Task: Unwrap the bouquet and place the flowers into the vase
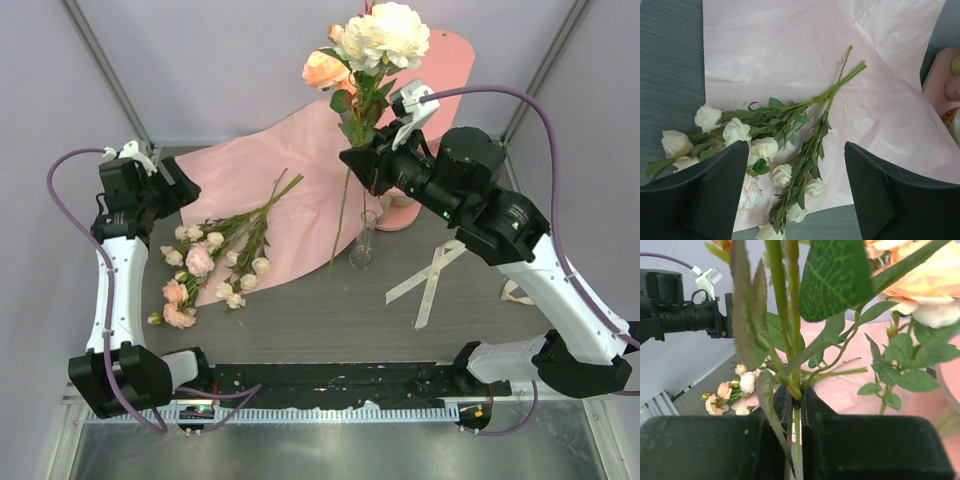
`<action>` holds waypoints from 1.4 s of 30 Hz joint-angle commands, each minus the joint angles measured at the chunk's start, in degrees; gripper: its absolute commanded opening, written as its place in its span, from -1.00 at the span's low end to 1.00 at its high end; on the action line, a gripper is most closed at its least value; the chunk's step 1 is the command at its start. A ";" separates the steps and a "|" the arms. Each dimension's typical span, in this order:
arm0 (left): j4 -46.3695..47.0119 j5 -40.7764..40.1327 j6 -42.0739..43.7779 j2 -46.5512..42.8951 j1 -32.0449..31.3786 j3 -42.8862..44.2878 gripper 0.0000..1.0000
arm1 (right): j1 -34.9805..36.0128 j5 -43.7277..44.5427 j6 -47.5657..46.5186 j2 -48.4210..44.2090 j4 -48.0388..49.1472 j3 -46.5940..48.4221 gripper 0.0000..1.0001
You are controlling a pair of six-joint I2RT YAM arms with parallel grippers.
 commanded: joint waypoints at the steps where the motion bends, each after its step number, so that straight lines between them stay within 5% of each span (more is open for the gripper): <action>1: 3.67 4.29 -1.09 0.28 0.29 -0.31 0.62 | 0.38 9.83 -1.83 -1.21 -8.64 5.81 -0.98; 17: 4.90 8.25 -1.45 1.34 0.21 -0.48 0.67 | 0.29 24.70 -14.94 4.59 -8.55 18.73 -0.99; 42: 5.25 9.57 -1.71 1.34 0.21 -0.66 0.70 | -0.42 24.70 -16.08 8.72 -4.51 21.29 -0.99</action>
